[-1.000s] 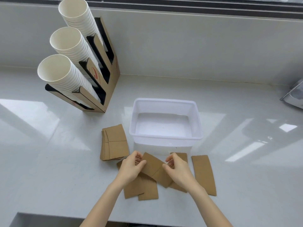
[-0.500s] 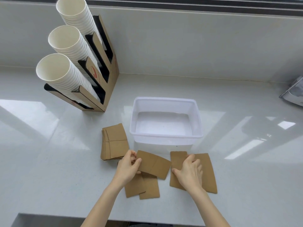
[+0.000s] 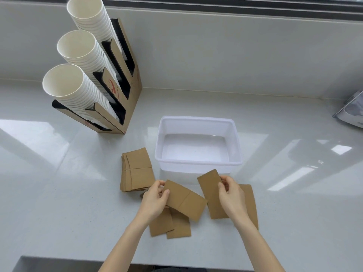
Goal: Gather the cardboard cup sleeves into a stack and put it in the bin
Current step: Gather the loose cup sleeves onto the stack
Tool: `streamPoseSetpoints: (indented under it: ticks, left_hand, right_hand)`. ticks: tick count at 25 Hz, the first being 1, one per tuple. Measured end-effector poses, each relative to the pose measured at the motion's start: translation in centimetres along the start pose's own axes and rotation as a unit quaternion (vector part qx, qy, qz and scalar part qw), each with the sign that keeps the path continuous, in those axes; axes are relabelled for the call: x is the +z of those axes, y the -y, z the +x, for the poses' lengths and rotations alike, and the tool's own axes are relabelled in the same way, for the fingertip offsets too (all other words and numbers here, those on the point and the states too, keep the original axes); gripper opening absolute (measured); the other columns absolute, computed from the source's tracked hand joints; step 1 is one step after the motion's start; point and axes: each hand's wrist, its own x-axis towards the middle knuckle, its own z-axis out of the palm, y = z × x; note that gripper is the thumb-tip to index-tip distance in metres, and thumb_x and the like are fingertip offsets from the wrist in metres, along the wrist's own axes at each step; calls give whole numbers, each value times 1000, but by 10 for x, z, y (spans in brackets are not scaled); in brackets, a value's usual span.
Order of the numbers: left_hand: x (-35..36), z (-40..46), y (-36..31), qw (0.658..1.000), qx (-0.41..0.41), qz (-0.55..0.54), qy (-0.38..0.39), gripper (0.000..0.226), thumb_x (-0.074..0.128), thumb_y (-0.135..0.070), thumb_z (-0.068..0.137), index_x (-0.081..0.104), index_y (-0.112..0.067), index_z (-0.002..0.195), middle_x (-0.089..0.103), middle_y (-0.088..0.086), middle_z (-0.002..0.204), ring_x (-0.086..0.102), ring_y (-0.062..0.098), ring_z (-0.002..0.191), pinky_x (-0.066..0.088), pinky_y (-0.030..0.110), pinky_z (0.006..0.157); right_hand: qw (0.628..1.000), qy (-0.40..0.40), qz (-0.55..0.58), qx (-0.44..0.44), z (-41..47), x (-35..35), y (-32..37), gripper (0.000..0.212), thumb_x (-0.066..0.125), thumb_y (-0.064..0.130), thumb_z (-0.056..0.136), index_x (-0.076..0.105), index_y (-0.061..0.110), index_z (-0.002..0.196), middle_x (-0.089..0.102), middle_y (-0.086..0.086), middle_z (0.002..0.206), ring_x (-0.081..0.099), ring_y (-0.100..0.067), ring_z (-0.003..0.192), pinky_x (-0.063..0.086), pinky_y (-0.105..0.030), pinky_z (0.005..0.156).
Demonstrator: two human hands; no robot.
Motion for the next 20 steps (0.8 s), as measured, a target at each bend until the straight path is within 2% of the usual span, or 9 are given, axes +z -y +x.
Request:
streamPoseSetpoints:
  ticks: [5, 7, 10, 12, 16, 20]
  left_hand:
    - [1, -3, -4, 1000, 5, -3, -5, 23, 42, -14, 91, 44, -36, 82, 68, 7, 104, 62, 21, 96, 50, 48, 90]
    - [1, -4, -4, 1000, -2, -7, -1, 21, 41, -14, 91, 44, -34, 84, 67, 8, 105, 62, 21, 96, 50, 48, 90]
    - [4, -4, -6, 1000, -1, -16, 18, 17, 41, -16, 91, 47, -31, 86, 68, 9, 103, 63, 22, 96, 51, 49, 89]
    - [8, -5, -8, 999, 3, -27, 30, 15, 39, -17, 92, 49, -28, 90, 69, 10, 99, 64, 25, 94, 52, 49, 87]
    - [13, -9, -15, 995, -1, -86, 43, 19, 33, -15, 94, 52, -18, 96, 66, 7, 86, 66, 30, 92, 57, 41, 78]
    - [15, -12, -18, 991, -1, -123, 56, 11, 40, -20, 93, 51, -19, 94, 64, -2, 84, 67, 17, 83, 59, 28, 68]
  right_hand:
    - [994, -55, -4, -96, -6, 1, 9, 31, 39, 9, 94, 56, 14, 119, 51, 2, 101, 51, -4, 79, 39, -4, 68]
    - [993, -33, 1, -116, -6, 2, 11, 31, 40, 9, 93, 57, 15, 118, 52, 3, 99, 51, 2, 80, 37, 3, 69]
    - [991, 41, 0, -129, -8, 10, 13, 29, 46, 8, 91, 59, 17, 115, 58, 4, 94, 52, 3, 83, 36, 4, 69]
    - [990, 61, 3, -127, -10, 19, 15, 25, 50, 9, 89, 61, 16, 110, 58, 7, 87, 53, 5, 82, 37, 4, 68]
    - [990, 55, 12, -127, -11, 29, 17, 17, 55, 8, 86, 64, 12, 99, 62, 6, 89, 54, 7, 80, 37, 4, 70]
    - [989, 52, -10, -136, -8, 30, 16, 17, 58, 10, 83, 63, 13, 99, 61, 6, 92, 53, 1, 82, 35, 6, 70]
